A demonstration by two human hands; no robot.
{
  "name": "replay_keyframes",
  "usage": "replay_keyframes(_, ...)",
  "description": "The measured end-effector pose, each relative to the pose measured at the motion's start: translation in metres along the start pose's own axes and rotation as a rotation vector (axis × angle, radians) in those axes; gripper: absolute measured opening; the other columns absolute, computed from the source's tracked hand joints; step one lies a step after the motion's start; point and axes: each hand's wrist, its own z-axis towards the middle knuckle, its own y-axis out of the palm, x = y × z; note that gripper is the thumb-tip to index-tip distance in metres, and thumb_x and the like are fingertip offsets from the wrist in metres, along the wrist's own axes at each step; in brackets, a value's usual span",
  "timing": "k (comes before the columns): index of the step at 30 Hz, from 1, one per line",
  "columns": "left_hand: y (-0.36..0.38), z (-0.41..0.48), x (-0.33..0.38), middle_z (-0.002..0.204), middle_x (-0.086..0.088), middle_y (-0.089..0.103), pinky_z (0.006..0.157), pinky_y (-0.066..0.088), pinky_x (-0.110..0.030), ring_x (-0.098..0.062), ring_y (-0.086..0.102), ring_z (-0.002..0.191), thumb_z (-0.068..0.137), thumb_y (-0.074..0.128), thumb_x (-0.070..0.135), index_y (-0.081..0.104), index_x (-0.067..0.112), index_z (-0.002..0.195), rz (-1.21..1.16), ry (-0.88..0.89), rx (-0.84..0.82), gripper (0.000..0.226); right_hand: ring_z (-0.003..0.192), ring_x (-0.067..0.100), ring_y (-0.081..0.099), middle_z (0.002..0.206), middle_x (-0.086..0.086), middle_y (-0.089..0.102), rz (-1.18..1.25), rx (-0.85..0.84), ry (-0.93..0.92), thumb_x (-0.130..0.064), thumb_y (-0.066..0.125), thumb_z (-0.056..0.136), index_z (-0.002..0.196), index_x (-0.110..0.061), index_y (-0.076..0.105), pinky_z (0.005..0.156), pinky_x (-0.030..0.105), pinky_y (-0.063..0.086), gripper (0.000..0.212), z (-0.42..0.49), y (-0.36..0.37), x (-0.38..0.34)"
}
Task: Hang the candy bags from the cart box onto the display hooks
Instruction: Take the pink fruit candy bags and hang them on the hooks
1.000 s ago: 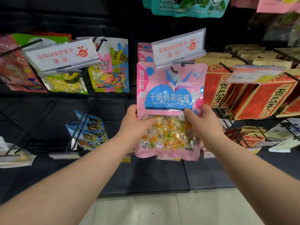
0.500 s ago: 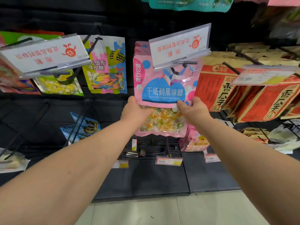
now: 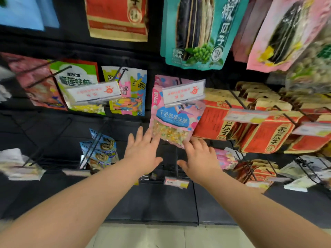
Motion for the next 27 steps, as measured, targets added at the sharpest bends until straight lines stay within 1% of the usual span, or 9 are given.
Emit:
replay_keyframes(3, -0.012, -0.03, -0.001, 0.163, -0.008, -0.002, 0.116, 0.004, -0.057, -0.036, -0.007, 0.149, 0.091, 0.047, 0.058, -0.001, 0.022, 0.154, 0.03, -0.02, -0.016, 0.088, 0.143, 0.029, 0.018, 0.156, 0.007, 0.018, -0.038, -0.021, -0.065, -0.052, 0.049, 0.091, 0.145, -0.019, 0.022, 0.111, 0.05, 0.024, 0.069, -0.016, -0.014, -0.01)
replay_keyframes(5, -0.021, -0.051, -0.003, 0.163, -0.007, -0.003, 0.117, 0.003, -0.056, -0.035, -0.008, 0.149, 0.091, 0.046, 0.058, -0.001, 0.021, 0.155, 0.036, -0.061, -0.033, 0.087, 0.143, 0.03, 0.016, 0.154, 0.007, 0.021, -0.035, -0.045, -0.107, -0.051, 0.048, 0.091, 0.145, -0.02, 0.022, 0.111, 0.051, 0.023, 0.068, -0.026, -0.024, -0.017)
replay_keyframes(9, -0.03, -0.099, -0.017, 0.164, -0.006, -0.003, 0.118, 0.004, -0.053, -0.033, -0.007, 0.149, 0.092, 0.043, 0.059, -0.004, 0.021, 0.155, -0.014, -0.177, -0.071, 0.087, 0.14, 0.031, 0.021, 0.149, 0.005, 0.03, -0.07, -0.017, -0.238, -0.051, 0.048, 0.091, 0.145, -0.022, 0.024, 0.109, 0.051, 0.025, 0.066, -0.046, -0.034, -0.037)
replay_keyframes(12, -0.029, -0.138, -0.036, 0.164, -0.007, 0.0, 0.118, 0.006, -0.054, -0.033, -0.004, 0.15, 0.091, 0.045, 0.059, -0.001, 0.021, 0.155, -0.023, -0.277, -0.066, 0.088, 0.143, 0.028, 0.018, 0.153, 0.004, 0.026, -0.055, -0.021, -0.341, -0.051, 0.047, 0.092, 0.147, -0.023, 0.023, 0.111, 0.05, 0.021, 0.066, -0.055, -0.036, -0.061)
replay_keyframes(15, -0.026, -0.18, -0.056, 0.163, -0.008, 0.005, 0.117, 0.009, -0.054, -0.034, -0.001, 0.149, 0.089, 0.046, 0.062, 0.001, 0.02, 0.155, -0.012, -0.389, -0.062, 0.09, 0.146, 0.028, 0.012, 0.156, 0.001, 0.022, -0.042, -0.048, -0.446, -0.05, 0.044, 0.093, 0.148, -0.023, 0.02, 0.114, 0.051, 0.018, 0.066, -0.065, -0.037, -0.093)
replay_keyframes(19, -0.02, -0.239, -0.087, 0.164, -0.006, 0.002, 0.117, 0.008, -0.054, -0.032, -0.003, 0.15, 0.089, 0.045, 0.063, -0.002, 0.022, 0.155, -0.032, -0.542, -0.093, 0.091, 0.147, 0.029, 0.01, 0.156, 0.001, 0.023, -0.031, -0.089, -0.562, -0.053, 0.042, 0.093, 0.148, -0.022, 0.022, 0.114, 0.052, 0.017, 0.066, -0.085, -0.042, -0.142)
replay_keyframes(23, -0.022, -0.294, -0.125, 0.163, -0.007, 0.006, 0.117, 0.008, -0.055, -0.034, 0.0, 0.149, 0.088, 0.048, 0.06, 0.001, 0.021, 0.155, -0.071, -0.667, -0.054, 0.09, 0.145, 0.026, 0.013, 0.154, 0.0, 0.025, -0.044, -0.084, -0.673, -0.052, 0.045, 0.092, 0.148, -0.024, 0.02, 0.114, 0.051, 0.017, 0.067, -0.104, -0.051, -0.195)
replay_keyframes(25, -0.023, -0.321, -0.145, 0.163, -0.007, 0.005, 0.117, 0.007, -0.055, -0.034, -0.002, 0.149, 0.089, 0.047, 0.06, 0.0, 0.021, 0.155, -0.092, -0.715, -0.045, 0.09, 0.145, 0.026, 0.014, 0.154, 0.0, 0.024, -0.063, -0.087, -0.711, -0.053, 0.044, 0.092, 0.149, -0.024, 0.017, 0.114, 0.05, 0.017, 0.07, -0.114, -0.053, -0.225)
replay_keyframes(27, -0.024, -0.349, -0.168, 0.163, -0.006, 0.003, 0.118, 0.007, -0.055, -0.035, -0.003, 0.149, 0.09, 0.047, 0.06, 0.0, 0.021, 0.155, -0.103, -0.757, -0.04, 0.089, 0.144, 0.026, 0.015, 0.154, 0.0, 0.024, -0.07, -0.075, -0.748, -0.054, 0.044, 0.092, 0.148, -0.024, 0.02, 0.114, 0.05, 0.018, 0.068, -0.123, -0.053, -0.26)
